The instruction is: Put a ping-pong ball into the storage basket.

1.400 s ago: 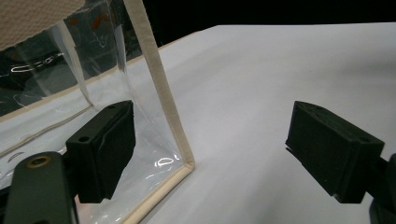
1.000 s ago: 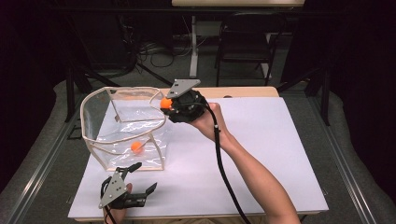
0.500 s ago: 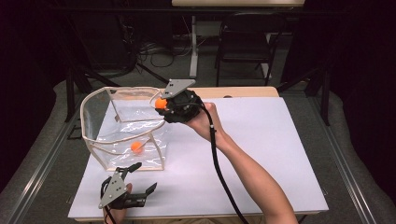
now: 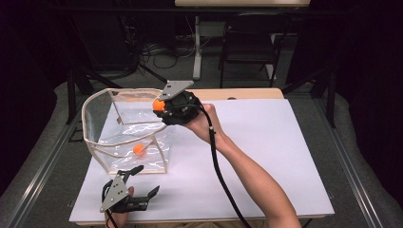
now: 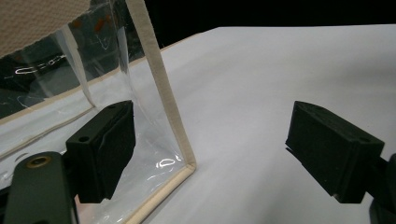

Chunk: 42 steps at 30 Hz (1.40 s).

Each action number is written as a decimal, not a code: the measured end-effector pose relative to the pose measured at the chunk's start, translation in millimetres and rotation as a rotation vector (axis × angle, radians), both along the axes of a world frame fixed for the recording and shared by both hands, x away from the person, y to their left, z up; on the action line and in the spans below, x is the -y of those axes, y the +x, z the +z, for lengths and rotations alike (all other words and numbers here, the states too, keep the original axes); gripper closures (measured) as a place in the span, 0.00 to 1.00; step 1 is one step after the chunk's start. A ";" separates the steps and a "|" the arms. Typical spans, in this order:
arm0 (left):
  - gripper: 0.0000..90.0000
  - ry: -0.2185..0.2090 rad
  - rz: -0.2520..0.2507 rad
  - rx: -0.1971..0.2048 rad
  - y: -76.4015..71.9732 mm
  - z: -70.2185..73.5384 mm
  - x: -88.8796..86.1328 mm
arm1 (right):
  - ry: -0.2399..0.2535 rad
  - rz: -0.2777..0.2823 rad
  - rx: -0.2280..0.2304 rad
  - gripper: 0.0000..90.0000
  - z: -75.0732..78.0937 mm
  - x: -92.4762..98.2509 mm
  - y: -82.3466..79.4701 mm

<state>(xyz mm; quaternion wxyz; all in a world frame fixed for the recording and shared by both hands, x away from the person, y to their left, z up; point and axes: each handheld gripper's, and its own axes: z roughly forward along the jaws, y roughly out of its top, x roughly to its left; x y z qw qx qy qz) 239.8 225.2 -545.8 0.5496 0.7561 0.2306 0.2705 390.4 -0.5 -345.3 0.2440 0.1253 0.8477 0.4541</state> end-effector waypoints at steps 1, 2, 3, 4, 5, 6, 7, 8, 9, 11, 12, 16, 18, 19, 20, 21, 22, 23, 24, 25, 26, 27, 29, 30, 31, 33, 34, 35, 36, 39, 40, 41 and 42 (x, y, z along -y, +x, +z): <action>0.17 -0.002 0.001 -0.001 0.1 -0.1 -0.2 | 0.001 0.003 0.001 0.56 0.4 -0.7 -0.5; 0.17 -0.002 0.001 -0.002 0.2 -0.2 -0.3 | 0.002 0.004 0.004 0.56 0.9 -1.3 -1.0; 0.17 -0.002 0.001 -0.003 0.2 -0.3 -0.2 | 0.002 0.006 0.004 0.56 1.4 -1.8 -1.3; 0.17 -0.002 0.000 -0.005 0.3 -0.4 0.0 | 0.004 0.007 0.004 0.56 1.7 -2.3 -1.5; 0.17 -0.001 0.001 -0.004 0.2 -0.4 0.0 | 0.006 0.008 0.005 0.56 2.0 -2.6 -1.8; 0.17 -0.001 0.000 -0.004 0.2 -0.4 -0.1 | 0.007 0.009 0.006 0.56 2.3 -2.8 -1.8; 0.17 -0.002 0.000 -0.004 0.2 -0.4 -0.3 | 0.008 0.010 0.005 0.56 2.6 -3.1 -1.8; 0.17 0.001 0.000 -0.005 0.3 -0.5 -0.7 | 0.009 0.010 0.006 0.56 2.9 -3.3 -1.8; 0.17 0.001 0.001 -0.006 0.3 -0.6 -1.0 | 0.010 0.011 0.006 0.56 3.2 -3.7 -1.8; 0.17 0.000 0.002 -0.005 0.0 -0.6 -1.5 | 0.013 0.010 0.007 0.56 3.5 -4.3 -1.3; 0.17 -0.001 0.003 -0.005 -0.4 -0.5 -1.7 | 0.014 0.011 0.005 0.56 3.6 -4.6 -1.0; 0.17 -0.001 0.005 -0.004 -0.8 -0.5 -2.0 | 0.018 0.014 0.003 0.56 2.1 -6.7 0.1; 0.17 -0.003 0.005 -0.004 -0.9 -0.6 -1.8 | 0.016 0.015 0.000 0.56 1.5 -8.0 0.5; 0.17 -0.002 0.005 -0.004 -0.9 -0.6 -1.9 | 0.016 0.017 -0.001 0.56 1.3 -8.7 0.6; 0.17 -0.002 0.006 -0.004 -1.0 -0.7 -2.0 | 0.016 0.019 -0.001 0.56 0.9 -9.5 0.9; 0.17 -0.003 0.007 -0.005 -1.0 -0.8 -2.1 | 0.018 0.020 -0.001 0.56 0.7 -10.3 1.0; 0.17 -0.005 0.008 -0.007 -1.0 -0.9 -2.2 | 0.016 0.021 -0.003 0.56 0.8 -10.8 1.1; 0.17 -0.006 0.009 -0.007 -1.0 -1.0 -2.3 | 0.016 0.022 -0.001 0.56 0.9 -11.4 1.2; 0.17 -0.007 0.009 -0.008 -1.0 -1.0 -2.3 | 0.018 0.023 0.000 0.56 1.0 -11.9 1.3; 0.17 -0.007 0.008 -0.008 -1.0 -1.0 -2.2 | 0.020 0.024 0.000 0.56 1.2 -12.2 1.2; 0.17 -0.007 0.007 -0.006 -1.0 -1.0 -2.1 | 0.021 0.025 0.001 0.56 1.7 -12.4 1.1; 0.17 -0.003 0.006 -0.006 -0.9 -0.9 -2.0 | 0.021 0.025 0.002 0.56 2.0 -12.9 0.8; 0.17 -0.002 0.005 -0.004 -0.8 -0.7 -1.8 | 0.020 0.028 0.007 0.56 2.4 -14.2 0.3; 0.17 0.000 0.004 -0.004 -0.7 -0.6 -1.5 | 0.019 0.028 0.007 0.56 2.7 -14.8 -0.3; 0.17 0.000 0.004 -0.006 -0.7 -0.7 -1.3 | 0.019 0.032 0.010 0.56 2.8 -15.4 -0.6; 0.17 0.000 0.005 -0.006 -0.6 -0.8 -1.4 | 0.017 0.034 0.012 0.56 3.0 -16.6 -0.9; 0.17 0.001 0.005 -0.004 -0.6 -0.7 -1.7 | 0.018 0.035 0.011 0.56 3.1 -17.2 -0.8; 0.17 0.001 0.005 -0.004 -0.6 -0.7 -1.9 | 0.020 0.036 0.013 0.56 3.3 -17.7 -0.6; 0.17 0.001 0.006 -0.004 -0.6 -0.6 -2.1 | 0.022 0.037 0.013 0.56 3.4 -18.3 -0.3; 0.17 0.000 0.004 -0.004 -0.9 -0.7 -1.9 | 0.021 0.037 0.009 0.56 3.2 -20.2 0.1; 0.17 0.000 0.004 -0.004 -1.1 -0.7 -1.7 | 0.022 0.038 0.009 0.56 2.7 -21.2 0.4; 0.17 0.003 0.004 -0.003 -1.3 -0.5 -1.9 | 0.020 0.038 0.010 0.56 2.3 -22.3 0.5; 0.17 0.003 0.005 -0.002 -1.3 -0.3 -2.0 | 0.019 0.039 0.009 0.56 2.1 -23.5 0.5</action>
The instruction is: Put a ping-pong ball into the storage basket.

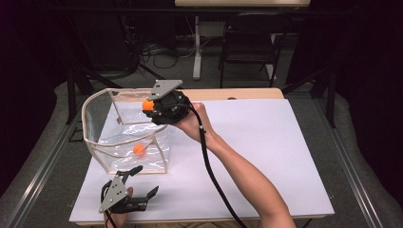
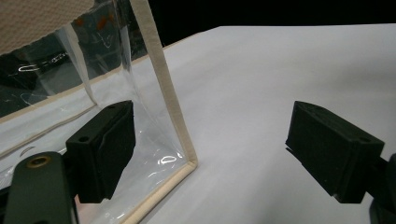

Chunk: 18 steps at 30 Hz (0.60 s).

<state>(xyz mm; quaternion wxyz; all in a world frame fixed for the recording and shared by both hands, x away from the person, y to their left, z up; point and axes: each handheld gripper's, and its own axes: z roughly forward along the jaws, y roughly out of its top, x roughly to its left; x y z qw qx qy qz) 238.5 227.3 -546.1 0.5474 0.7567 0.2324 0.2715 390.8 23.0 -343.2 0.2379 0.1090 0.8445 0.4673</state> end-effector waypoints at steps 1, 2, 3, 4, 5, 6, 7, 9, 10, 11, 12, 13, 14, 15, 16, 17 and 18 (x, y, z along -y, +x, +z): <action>0.17 0.000 0.000 0.000 0.1 0.0 0.0 | 0.000 0.002 -0.001 0.56 -0.3 -1.1 0.0; 0.17 0.000 0.000 0.000 0.1 0.0 0.0 | -0.003 0.004 0.000 0.56 -0.2 -2.1 0.0; 0.17 0.000 0.000 0.001 0.1 0.0 0.0 | -0.001 0.006 0.001 0.56 -0.3 -3.3 0.0; 0.17 -0.001 0.000 0.000 0.2 -0.1 0.1 | -0.002 0.007 0.001 0.56 -0.2 -4.3 -0.1; 0.17 -0.002 -0.001 0.000 0.4 -0.2 0.1 | -0.001 0.008 0.000 0.56 -0.2 -5.3 -0.1; 0.17 -0.002 -0.001 -0.001 0.4 -0.2 0.1 | -0.001 0.010 0.000 0.56 -0.3 -6.0 0.3; 0.17 -0.002 -0.002 -0.001 0.5 -0.1 0.2 | -0.004 0.008 0.000 0.56 -0.1 -6.6 0.6; 0.17 -0.004 -0.002 -0.001 -0.1 0.1 0.6 | -0.001 0.007 -0.003 0.56 -0.3 -7.7 1.6; 0.17 -0.005 -0.002 -0.001 -0.3 0.1 0.5 | 0.000 0.008 -0.005 0.56 -0.5 -8.1 2.0; 0.17 -0.004 -0.002 -0.001 -0.3 0.0 0.3 | -0.002 0.007 -0.005 0.56 -0.7 -8.6 2.2; 0.17 -0.002 -0.003 0.001 -0.1 0.2 -0.1 | -0.004 0.008 -0.005 0.56 -0.9 -9.0 2.3; 0.17 -0.006 0.000 0.000 -0.3 0.1 0.0 | -0.004 0.009 -0.004 0.56 -1.1 -9.5 2.3; 0.17 -0.005 0.002 0.000 -0.4 0.3 0.0 | -0.004 0.010 -0.004 0.56 -1.1 -9.9 2.3; 0.17 -0.005 0.000 0.001 -0.2 0.4 0.2 | -0.005 0.010 -0.005 0.56 -1.2 -10.4 2.5; 0.17 -0.004 0.001 0.001 -0.3 0.4 0.6 | -0.005 0.011 -0.007 0.56 -1.4 -11.1 2.8; 0.17 -0.004 0.000 0.001 -0.3 0.3 0.6 | -0.005 0.012 -0.007 0.56 -1.7 -11.8 3.2; 0.17 -0.004 -0.001 0.000 -0.3 0.1 0.5 | -0.005 0.013 -0.007 0.56 -1.9 -12.5 3.2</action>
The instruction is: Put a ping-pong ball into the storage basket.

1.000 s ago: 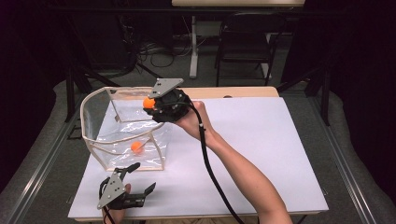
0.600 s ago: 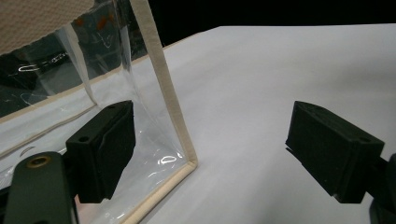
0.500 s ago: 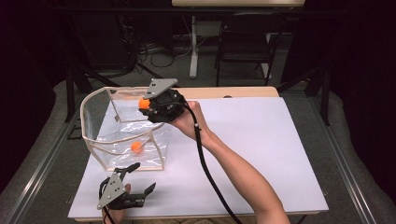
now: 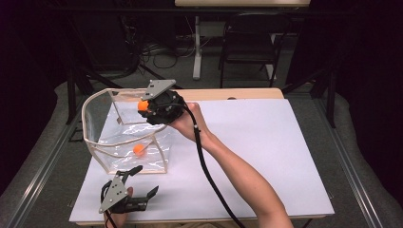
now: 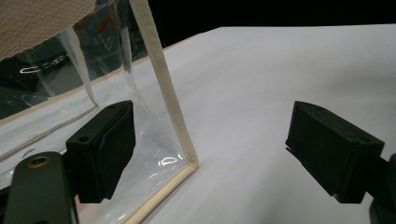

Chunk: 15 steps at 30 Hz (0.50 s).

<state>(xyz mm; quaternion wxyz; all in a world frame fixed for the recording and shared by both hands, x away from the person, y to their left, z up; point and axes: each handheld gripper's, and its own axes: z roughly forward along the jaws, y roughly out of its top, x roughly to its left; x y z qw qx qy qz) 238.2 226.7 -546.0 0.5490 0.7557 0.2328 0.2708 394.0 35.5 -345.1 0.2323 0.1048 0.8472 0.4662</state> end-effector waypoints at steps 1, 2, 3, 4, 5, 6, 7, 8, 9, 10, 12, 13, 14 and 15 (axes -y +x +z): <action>0.17 0.000 0.001 -0.001 0.2 -0.1 -0.1 | -0.002 0.001 -0.001 0.56 0.1 -0.5 0.0; 0.17 0.001 0.002 -0.001 0.5 -0.1 0.0 | -0.001 0.003 -0.001 0.56 0.0 -1.2 0.2; 0.17 -0.001 0.002 -0.001 0.7 -0.2 0.3 | 0.000 0.004 -0.002 0.56 -0.2 -2.0 0.3; 0.17 0.001 0.001 -0.001 0.8 -0.3 0.3 | -0.001 0.005 -0.003 0.56 -0.5 -3.0 0.4; 0.17 0.001 0.000 -0.002 0.8 -0.4 0.2 | -0.006 0.006 -0.003 0.56 -0.7 -3.7 0.4; 0.17 0.002 -0.001 -0.001 0.8 -0.4 0.0 | -0.008 0.006 -0.003 0.56 -1.1 -4.8 0.4; 0.17 0.002 0.000 0.000 0.7 -0.3 -0.2 | -0.011 0.006 -0.002 0.56 -1.4 -5.9 0.3; 0.17 0.000 0.002 0.000 0.5 -0.2 -0.3 | -0.013 0.008 -0.003 0.56 -1.5 -6.7 0.5; 0.17 -0.001 0.001 0.000 0.4 -0.1 -0.3 | -0.013 0.008 -0.006 0.56 -1.8 -7.7 0.7; 0.17 0.000 0.001 -0.001 0.4 -0.2 -0.1 | -0.014 0.009 -0.007 0.56 -2.0 -8.5 1.0; 0.17 0.002 -0.001 -0.003 0.3 -0.4 -0.3 | -0.016 0.010 -0.009 0.56 -2.2 -10.1 1.6; 0.17 0.004 -0.001 -0.001 0.2 -0.3 -0.7 | -0.018 0.011 -0.010 0.56 -2.3 -11.0 2.0; 0.17 -0.001 0.003 -0.003 -0.3 -0.3 -0.8 | -0.019 0.011 -0.011 0.56 -2.4 -11.8 2.3; 0.17 0.002 0.004 -0.002 -0.4 -0.2 -1.2 | -0.017 0.011 -0.013 0.56 -2.5 -12.7 2.7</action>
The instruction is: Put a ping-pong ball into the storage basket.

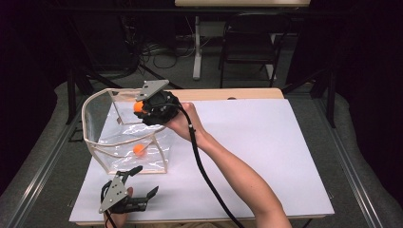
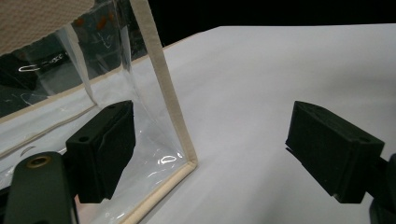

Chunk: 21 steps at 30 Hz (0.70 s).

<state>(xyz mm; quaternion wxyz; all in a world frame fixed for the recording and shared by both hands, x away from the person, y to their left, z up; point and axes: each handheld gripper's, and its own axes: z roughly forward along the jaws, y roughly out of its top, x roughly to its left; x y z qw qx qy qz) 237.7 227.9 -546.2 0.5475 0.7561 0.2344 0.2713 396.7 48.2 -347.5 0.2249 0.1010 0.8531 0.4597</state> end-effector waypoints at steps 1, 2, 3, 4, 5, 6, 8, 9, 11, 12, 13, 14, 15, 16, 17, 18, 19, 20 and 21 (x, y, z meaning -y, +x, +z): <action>0.17 0.001 0.001 -0.001 -0.3 0.0 -0.2 | 0.003 0.002 -0.001 0.56 0.0 -0.8 0.4; 0.17 0.000 0.000 -0.002 -0.7 -0.1 -0.3 | 0.005 0.003 -0.001 0.56 0.0 -1.6 0.7; 0.17 0.001 0.001 -0.002 -1.0 -0.1 -0.4 | 0.006 0.004 -0.004 0.56 0.0 -2.4 0.9; 0.17 -0.001 0.002 -0.001 -1.3 -0.2 -0.4 | 0.006 0.005 -0.004 0.56 -0.1 -3.1 1.2; 0.17 0.000 0.002 0.000 -1.3 -0.2 -0.6 | 0.009 0.006 -0.005 0.56 -0.2 -4.0 1.5; 0.17 -0.001 0.004 -0.001 -1.4 -0.2 -0.7 | 0.008 0.008 -0.008 0.56 -0.2 -4.8 1.7; 0.17 -0.002 0.005 -0.001 -1.1 -0.2 -0.9 | 0.006 0.013 -0.010 0.56 -0.6 -6.6 2.0; 0.17 0.001 0.004 -0.001 -0.9 -0.2 -0.9 | 0.006 0.014 -0.012 0.56 -1.1 -7.6 2.0; 0.17 0.002 0.003 -0.001 -1.0 -0.4 -0.7 | -0.002 0.013 -0.013 0.56 -1.8 -9.4 2.1; 0.17 0.000 0.003 -0.002 -1.3 -0.3 -0.7 | -0.003 0.014 -0.012 0.56 -2.1 -10.2 2.1; 0.17 0.001 0.004 0.000 -1.5 -0.1 -1.0 | -0.003 0.014 -0.011 0.56 -2.4 -10.9 2.2; 0.17 0.000 0.005 0.001 -1.7 0.0 -1.3 | -0.004 0.013 -0.014 0.56 -2.7 -11.5 2.1; 0.17 -0.003 0.005 0.001 -1.8 -0.1 -1.6 | -0.005 0.014 -0.015 0.56 -3.0 -12.3 2.3; 0.17 -0.004 0.006 -0.001 -1.6 -0.2 -1.6 | -0.006 0.013 -0.012 0.56 -3.5 -13.1 2.5; 0.17 -0.003 0.006 -0.001 -1.4 -0.3 -1.7 | -0.007 0.012 -0.011 0.56 -4.0 -13.9 2.4; 0.17 -0.003 0.005 -0.002 -1.0 -0.4 -1.6 | -0.007 0.012 -0.011 0.56 -4.5 -14.9 2.5; 0.17 -0.005 0.004 -0.003 -0.9 -0.6 -1.2 | -0.006 0.014 -0.010 0.56 -5.1 -15.6 2.5; 0.17 -0.003 0.002 -0.002 -0.7 -0.5 -1.1 | -0.005 0.014 -0.010 0.56 -5.7 -16.3 2.7; 0.17 -0.003 0.001 -0.002 -0.6 -0.5 -1.1 | -0.006 0.014 -0.009 0.56 -6.3 -16.8 3.0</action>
